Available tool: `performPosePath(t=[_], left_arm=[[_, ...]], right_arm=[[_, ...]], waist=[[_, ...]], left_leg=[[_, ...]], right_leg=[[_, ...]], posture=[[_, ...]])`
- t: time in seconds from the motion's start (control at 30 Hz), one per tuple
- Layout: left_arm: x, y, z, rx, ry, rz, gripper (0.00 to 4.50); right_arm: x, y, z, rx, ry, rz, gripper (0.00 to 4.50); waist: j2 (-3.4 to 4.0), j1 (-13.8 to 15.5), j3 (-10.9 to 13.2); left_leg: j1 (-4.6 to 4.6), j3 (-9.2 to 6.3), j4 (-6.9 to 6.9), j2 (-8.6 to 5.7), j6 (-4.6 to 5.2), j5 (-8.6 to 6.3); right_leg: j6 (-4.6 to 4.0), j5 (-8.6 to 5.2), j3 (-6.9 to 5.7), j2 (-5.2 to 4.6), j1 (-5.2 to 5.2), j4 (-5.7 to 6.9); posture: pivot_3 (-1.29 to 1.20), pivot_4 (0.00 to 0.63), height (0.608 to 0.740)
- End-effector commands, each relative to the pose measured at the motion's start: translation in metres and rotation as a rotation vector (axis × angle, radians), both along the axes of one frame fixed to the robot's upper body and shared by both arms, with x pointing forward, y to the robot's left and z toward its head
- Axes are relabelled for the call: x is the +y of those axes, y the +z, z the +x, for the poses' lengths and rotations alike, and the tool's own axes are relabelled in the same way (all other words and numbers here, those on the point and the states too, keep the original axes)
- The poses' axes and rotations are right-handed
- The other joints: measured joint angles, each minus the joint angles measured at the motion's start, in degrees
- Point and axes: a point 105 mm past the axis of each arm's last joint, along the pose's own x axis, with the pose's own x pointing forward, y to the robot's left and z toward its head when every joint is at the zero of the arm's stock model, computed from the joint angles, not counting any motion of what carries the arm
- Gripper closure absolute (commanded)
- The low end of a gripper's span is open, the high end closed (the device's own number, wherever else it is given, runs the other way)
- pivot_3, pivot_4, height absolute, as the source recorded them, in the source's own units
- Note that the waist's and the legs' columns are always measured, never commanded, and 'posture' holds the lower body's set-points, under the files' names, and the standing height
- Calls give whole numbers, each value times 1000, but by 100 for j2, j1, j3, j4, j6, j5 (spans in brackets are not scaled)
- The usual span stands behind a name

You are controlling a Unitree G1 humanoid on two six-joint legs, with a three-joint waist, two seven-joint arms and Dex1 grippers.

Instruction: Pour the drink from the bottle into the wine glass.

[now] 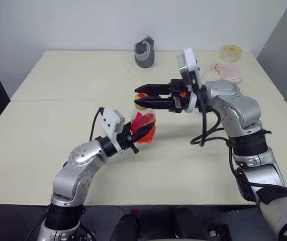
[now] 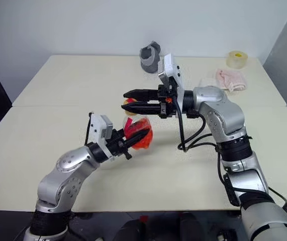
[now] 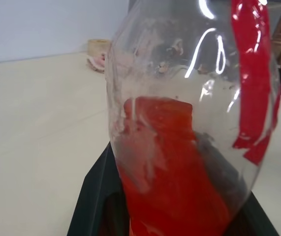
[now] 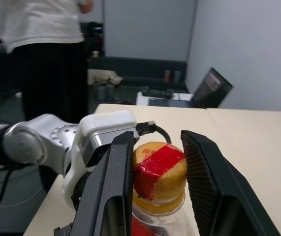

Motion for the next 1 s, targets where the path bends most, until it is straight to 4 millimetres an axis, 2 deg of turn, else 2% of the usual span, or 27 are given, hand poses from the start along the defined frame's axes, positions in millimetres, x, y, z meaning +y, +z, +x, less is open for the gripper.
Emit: performPosePath(t=[0.03, 0.17, 0.27, 0.43, 0.73, 0.8, 0.9, 1.0], left_arm=[[-4, 4, -11, -16, -44, 10, 3280], [-3, 5, -10, -16, -26, 6, 3280], [-2, 5, -9, -14, -23, 5, 3280], [-1, 5, -7, -20, -22, 13, 3280], [12, 3, 1, -28, 43, 31, 3280], [13, 3, 2, -27, 60, 25, 3280], [14, 2, 3, -26, 77, 14, 3280], [12, 1, 8, -32, 88, 13, 3280]], right_arm=[[-3, 30, -2, -153, 30, 65, 3340], [-3, 36, 1, -277, 28, 81, 3340], [-4, 37, 2, -291, 30, 81, 3340], [-15, 35, 3, -74, 14, 45, 3340], [-44, 24, -8, 25, -136, 51, 3340], [-54, 12, -5, 68, -252, 45, 3340], [-68, -17, -1, 53, -478, 8, 3340], [-92, -46, 16, 31, -800, 29, 3340]], waist=[[0, 3, 0], [0, 4, 0], [0, 4, 0], [0, 19, 0], [0, 44, 0], [0, 52, 0], [-2, 98, -1], [-3, 112, -2]], left_leg=[[0, -1, 0, 0, 0, 0], [0, 0, 1, -2, -2, 1], [-1, 3, 0, -2, -10, 5], [-2, -1, 0, -1, -10, 6], [-5, 1, -1, -1, -3, 1], [-5, 2, -1, -1, 0, 0], [-6, -2, -1, 0, 1, -1], [-5, 5, 1, -1, 0, 0]], right_leg=[[0, 0, -1, 0, 0, 0], [-1, 0, -1, 0, 0, -1], [-1, 0, 2, -1, -1, -3], [-2, 1, 0, -2, 0, -4], [-4, 2, 0, -2, 0, -7], [-4, 2, 1, -2, 0, -7], [-4, 2, -2, -2, 3, -11], [-4, 2, 4, -2, 2, -7]], posture=[[0, 150, 740], [0, 150, 740], [0, 150, 740], [0, 150, 740], [0, 150, 740], [0, 150, 740], [0, 150, 740], [0, 150, 740]])
